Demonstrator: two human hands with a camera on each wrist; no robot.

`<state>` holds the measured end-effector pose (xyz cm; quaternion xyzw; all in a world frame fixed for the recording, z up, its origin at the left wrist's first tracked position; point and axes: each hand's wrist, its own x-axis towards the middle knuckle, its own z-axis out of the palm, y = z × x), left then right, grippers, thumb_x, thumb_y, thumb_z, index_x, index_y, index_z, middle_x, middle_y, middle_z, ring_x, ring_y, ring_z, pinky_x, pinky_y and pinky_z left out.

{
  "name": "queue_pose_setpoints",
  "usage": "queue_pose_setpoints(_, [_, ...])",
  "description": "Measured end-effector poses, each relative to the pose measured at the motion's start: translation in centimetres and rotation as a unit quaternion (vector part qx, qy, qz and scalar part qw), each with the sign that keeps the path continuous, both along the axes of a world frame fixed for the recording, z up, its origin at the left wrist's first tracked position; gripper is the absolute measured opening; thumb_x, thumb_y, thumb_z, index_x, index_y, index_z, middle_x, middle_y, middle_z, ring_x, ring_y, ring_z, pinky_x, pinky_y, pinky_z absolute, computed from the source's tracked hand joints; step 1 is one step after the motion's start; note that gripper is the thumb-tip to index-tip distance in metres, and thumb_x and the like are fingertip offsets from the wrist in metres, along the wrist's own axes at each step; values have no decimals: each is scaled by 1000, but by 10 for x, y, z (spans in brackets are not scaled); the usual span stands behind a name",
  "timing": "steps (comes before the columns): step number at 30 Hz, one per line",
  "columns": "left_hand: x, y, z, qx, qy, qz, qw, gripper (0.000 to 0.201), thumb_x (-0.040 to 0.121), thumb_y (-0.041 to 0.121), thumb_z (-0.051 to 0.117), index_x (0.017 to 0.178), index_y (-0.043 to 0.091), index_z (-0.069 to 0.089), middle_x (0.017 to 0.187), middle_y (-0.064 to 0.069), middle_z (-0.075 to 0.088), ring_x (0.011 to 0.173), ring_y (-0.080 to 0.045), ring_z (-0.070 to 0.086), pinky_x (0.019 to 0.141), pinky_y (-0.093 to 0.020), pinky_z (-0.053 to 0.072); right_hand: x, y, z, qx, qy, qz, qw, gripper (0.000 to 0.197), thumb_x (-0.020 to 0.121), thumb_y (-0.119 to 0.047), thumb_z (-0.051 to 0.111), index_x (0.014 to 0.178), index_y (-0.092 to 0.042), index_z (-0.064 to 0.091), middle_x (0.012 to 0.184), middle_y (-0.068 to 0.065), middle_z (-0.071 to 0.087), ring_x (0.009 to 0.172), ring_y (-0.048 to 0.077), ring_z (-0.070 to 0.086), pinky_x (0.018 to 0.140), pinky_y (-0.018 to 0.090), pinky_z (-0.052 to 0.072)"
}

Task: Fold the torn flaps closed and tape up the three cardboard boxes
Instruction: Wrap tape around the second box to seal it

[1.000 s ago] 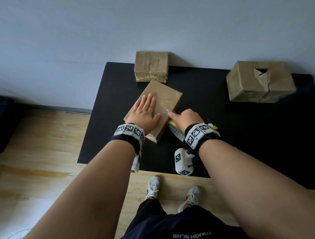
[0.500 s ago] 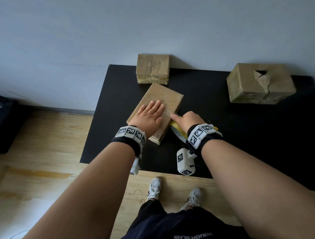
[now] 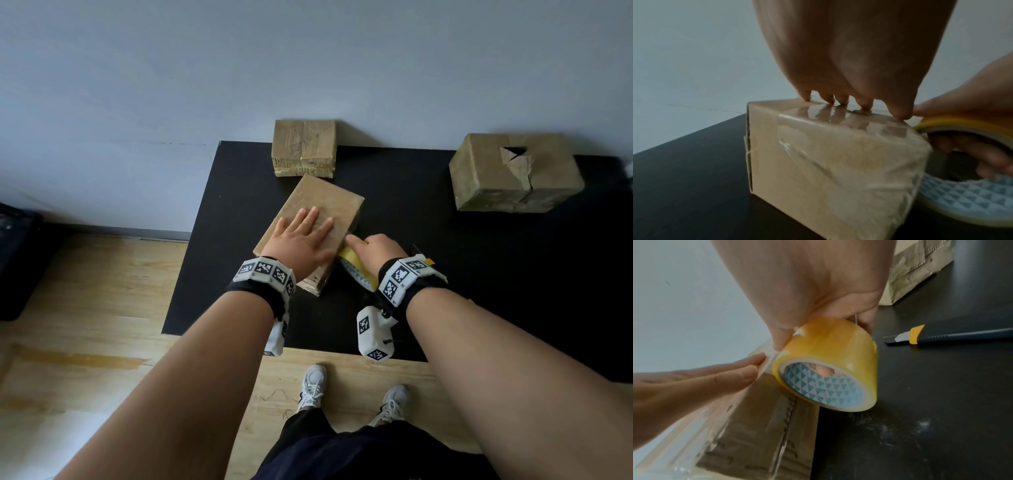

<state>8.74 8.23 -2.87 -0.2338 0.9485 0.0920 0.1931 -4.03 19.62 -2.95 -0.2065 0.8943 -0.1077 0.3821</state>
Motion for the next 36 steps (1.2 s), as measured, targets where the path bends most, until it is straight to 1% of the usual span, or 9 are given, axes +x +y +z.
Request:
queue_pose_setpoints(5, [12, 22, -4, -41, 25, 146, 988, 116, 71, 87, 43, 154, 27, -11, 159, -15, -19, 147, -37, -15, 118, -49, -7, -2, 15, -2, -19, 16, -7, 1000, 63, 99, -60, 30, 113, -9, 65, 99, 9, 63, 87, 26, 56, 75, 35, 39])
queue_pose_setpoints(12, [2, 18, 6, -13, 49, 182, 982, 113, 63, 75, 61, 153, 30, 10, 161, -15, -1, 145, -38, 6, 116, -55, 16, -7, 15, 15, -92, 28, 2, 995, 53, 98, -57, 39, 75, -14, 59, 75, 4, 59, 81, 27, 62, 69, 34, 43])
queue_pose_setpoints(16, [-1, 9, 9, 137, 117, 251, 951, 111, 58, 73, 66, 151, 32, 22, 156, -3, 20, 141, -26, 24, 114, -48, 29, -17, 10, 42, -167, 54, -2, 984, 53, 95, -52, 47, 59, -13, 54, 62, 3, 53, 67, 25, 57, 60, 32, 38])
queue_pose_setpoints(18, [-4, 6, 14, 236, 148, 281, 918, 114, 55, 68, 72, 151, 29, 27, 146, 4, 33, 130, -20, 39, 105, -42, 43, -23, 8, 58, -196, 83, 9, 977, 53, 92, -49, 52, 53, -13, 52, 56, 3, 51, 59, 22, 53, 52, 31, 33])
queue_pose_setpoints(20, [-5, 5, 22, 318, 155, 304, 884, 102, 68, 49, 78, 152, 27, 26, 137, 11, 34, 118, -14, 48, 91, -31, 51, -25, 5, 70, -214, 95, 23, 972, 54, 90, -47, 57, 49, -13, 48, 52, 1, 46, 54, 19, 49, 48, 30, 29])
queue_pose_setpoints(23, [-5, 0, 30, 352, 182, 332, 856, 80, 80, 31, 72, 150, 32, 32, 135, 7, 46, 98, -6, 55, 73, -16, 43, -21, 0, 78, -263, 67, 27, 962, 59, 89, -46, 61, 44, -16, 37, 45, -3, 35, 48, 17, 41, 49, 31, 28])
queue_pose_setpoints(27, [-1, 2, 37, 336, 188, 284, 878, 83, 81, 28, 67, 148, 47, 24, 138, 12, 48, 114, -9, 51, 93, -27, 43, -11, -8, 82, -317, 23, 40, 947, 58, 87, -53, 62, 48, -20, 36, 48, -3, 35, 49, 16, 42, 54, 31, 33])
queue_pose_setpoints(31, [4, 4, 34, 328, 167, 245, 897, 105, 73, 34, 80, 149, 51, 11, 133, 8, 54, 115, -14, 56, 98, -36, 47, -7, -6, 83, -307, -60, 41, 949, 47, 88, -53, 60, 66, -12, 64, 63, 11, 67, 56, 28, 68, 57, 37, 57])
queue_pose_setpoints(36, [2, 4, 29, 369, 202, 289, 860, 97, 76, 16, 80, 150, 44, 24, 129, 6, 58, 115, -16, 57, 99, -34, 47, -11, 2, 78, -268, -10, 42, 962, 47, 87, -53, 58, 69, -10, 67, 62, 7, 66, 59, 24, 67, 55, 31, 54])
